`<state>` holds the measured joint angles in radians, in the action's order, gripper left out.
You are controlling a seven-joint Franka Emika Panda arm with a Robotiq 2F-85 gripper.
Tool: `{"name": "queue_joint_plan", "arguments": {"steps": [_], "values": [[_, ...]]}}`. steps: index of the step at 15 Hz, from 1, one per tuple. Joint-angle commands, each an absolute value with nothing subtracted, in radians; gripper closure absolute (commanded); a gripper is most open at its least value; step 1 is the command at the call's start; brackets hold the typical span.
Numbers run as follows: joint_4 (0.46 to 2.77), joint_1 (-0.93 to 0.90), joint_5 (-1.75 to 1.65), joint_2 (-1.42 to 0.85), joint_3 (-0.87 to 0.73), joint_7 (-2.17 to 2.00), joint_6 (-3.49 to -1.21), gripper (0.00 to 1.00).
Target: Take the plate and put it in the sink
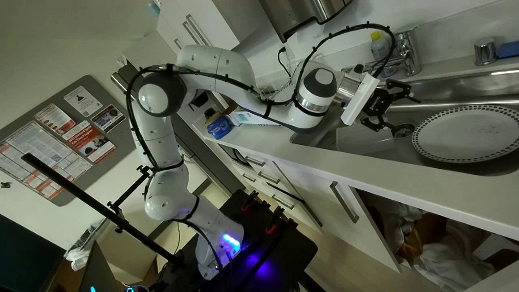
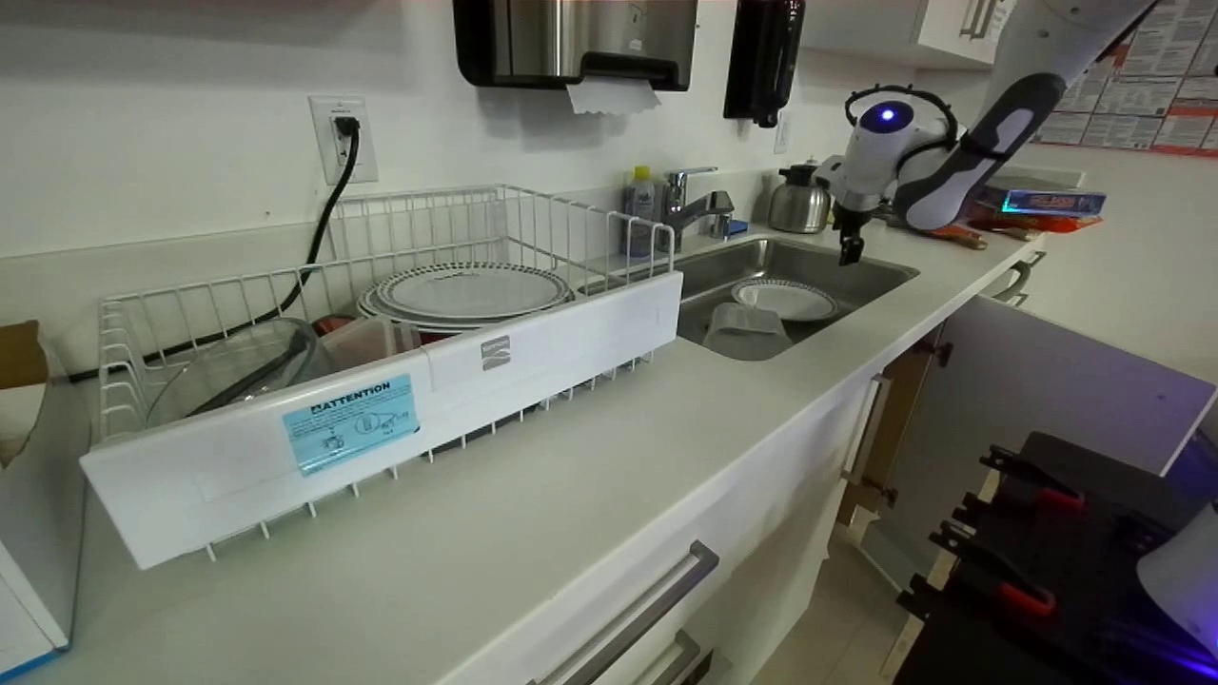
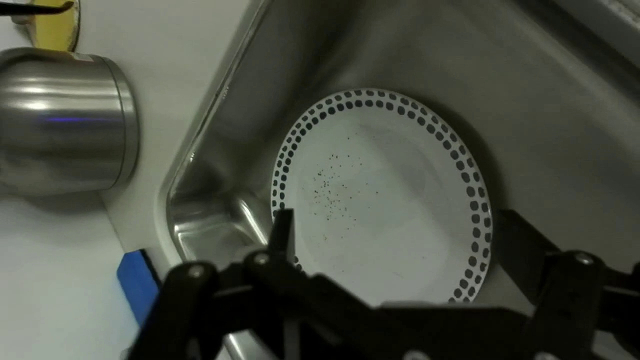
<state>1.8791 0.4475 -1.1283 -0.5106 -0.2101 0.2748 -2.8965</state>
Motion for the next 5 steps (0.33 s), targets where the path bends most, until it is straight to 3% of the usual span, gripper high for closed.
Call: {"name": "queue_joint_plan", "arguments": {"steps": [1,5], "values": [[1.992,0.458,-1.028,-0.382,-0.204,0.374,-2.92,0.0],[2.033,0.445,-0.937,-0.317,-0.21,0.444,-2.914,0.0]]}}
